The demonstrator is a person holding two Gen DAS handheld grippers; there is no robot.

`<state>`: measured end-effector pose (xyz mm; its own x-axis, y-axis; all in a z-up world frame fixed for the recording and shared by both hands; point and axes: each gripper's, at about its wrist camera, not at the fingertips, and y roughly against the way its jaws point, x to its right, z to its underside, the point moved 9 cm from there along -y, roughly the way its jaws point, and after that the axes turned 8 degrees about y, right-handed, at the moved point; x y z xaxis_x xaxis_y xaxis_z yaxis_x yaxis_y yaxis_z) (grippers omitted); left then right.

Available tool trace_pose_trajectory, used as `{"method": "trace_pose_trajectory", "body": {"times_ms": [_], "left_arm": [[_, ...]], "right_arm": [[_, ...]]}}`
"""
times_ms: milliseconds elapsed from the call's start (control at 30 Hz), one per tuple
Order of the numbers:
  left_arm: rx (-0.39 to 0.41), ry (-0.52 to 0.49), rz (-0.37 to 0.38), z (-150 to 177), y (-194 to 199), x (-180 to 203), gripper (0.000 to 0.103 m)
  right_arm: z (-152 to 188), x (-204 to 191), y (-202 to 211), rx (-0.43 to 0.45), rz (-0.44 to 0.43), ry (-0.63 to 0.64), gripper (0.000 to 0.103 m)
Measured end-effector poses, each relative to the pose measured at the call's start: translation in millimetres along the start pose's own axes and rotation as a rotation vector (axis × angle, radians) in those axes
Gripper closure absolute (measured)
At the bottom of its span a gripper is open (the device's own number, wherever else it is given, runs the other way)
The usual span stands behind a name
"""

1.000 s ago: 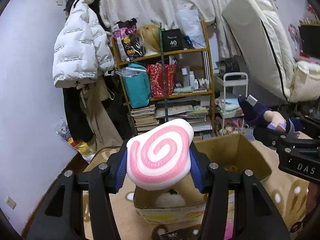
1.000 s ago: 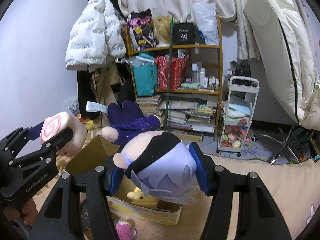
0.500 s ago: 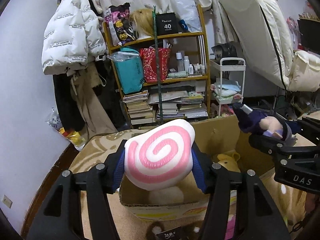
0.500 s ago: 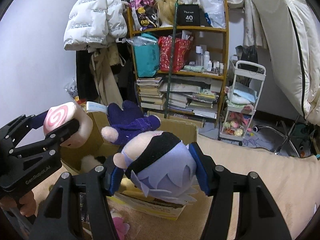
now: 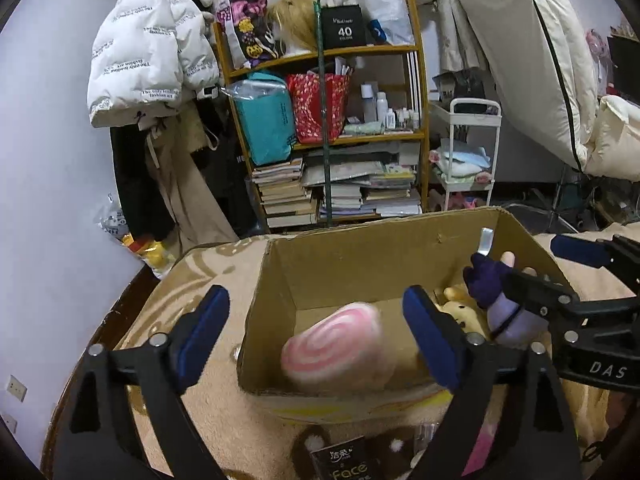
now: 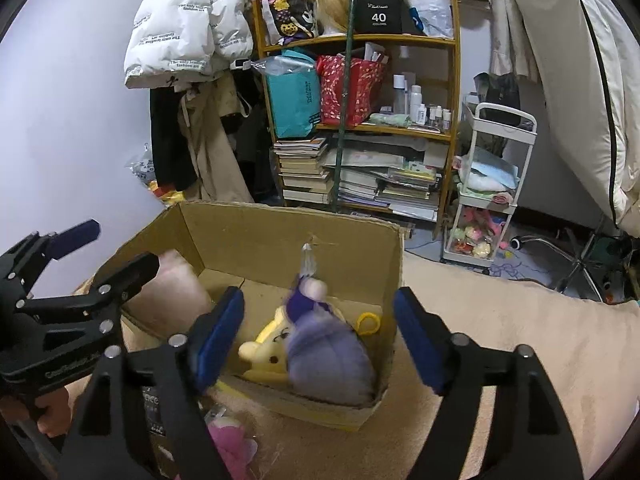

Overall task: Organize soft objects
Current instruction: 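Open the left tool over the box while the right tool drops the doll inside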

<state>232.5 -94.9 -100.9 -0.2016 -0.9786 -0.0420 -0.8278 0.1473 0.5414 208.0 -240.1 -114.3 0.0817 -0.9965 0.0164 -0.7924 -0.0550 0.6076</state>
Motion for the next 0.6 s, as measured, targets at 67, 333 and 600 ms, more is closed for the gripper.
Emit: {"method": "trace_pose_trajectory", "body": {"times_ms": [67,333,600], "left_arm": [[-0.001,-0.005,-0.006,0.0,1.6,-0.9,0.013],[-0.021,0.027,0.016,-0.3,6.0,-9.7,0.010],[-0.012,0.043,0.004,0.4,26.2,-21.2,0.005]], "right_arm": [[0.5,0.1,0.0,-0.003,-0.001,-0.001,0.021],[-3.6,-0.7,12.5,0.037,-0.015,-0.028,0.011],[-4.4,-6.4,28.1,0.046,-0.017,-0.036,0.011]]}}
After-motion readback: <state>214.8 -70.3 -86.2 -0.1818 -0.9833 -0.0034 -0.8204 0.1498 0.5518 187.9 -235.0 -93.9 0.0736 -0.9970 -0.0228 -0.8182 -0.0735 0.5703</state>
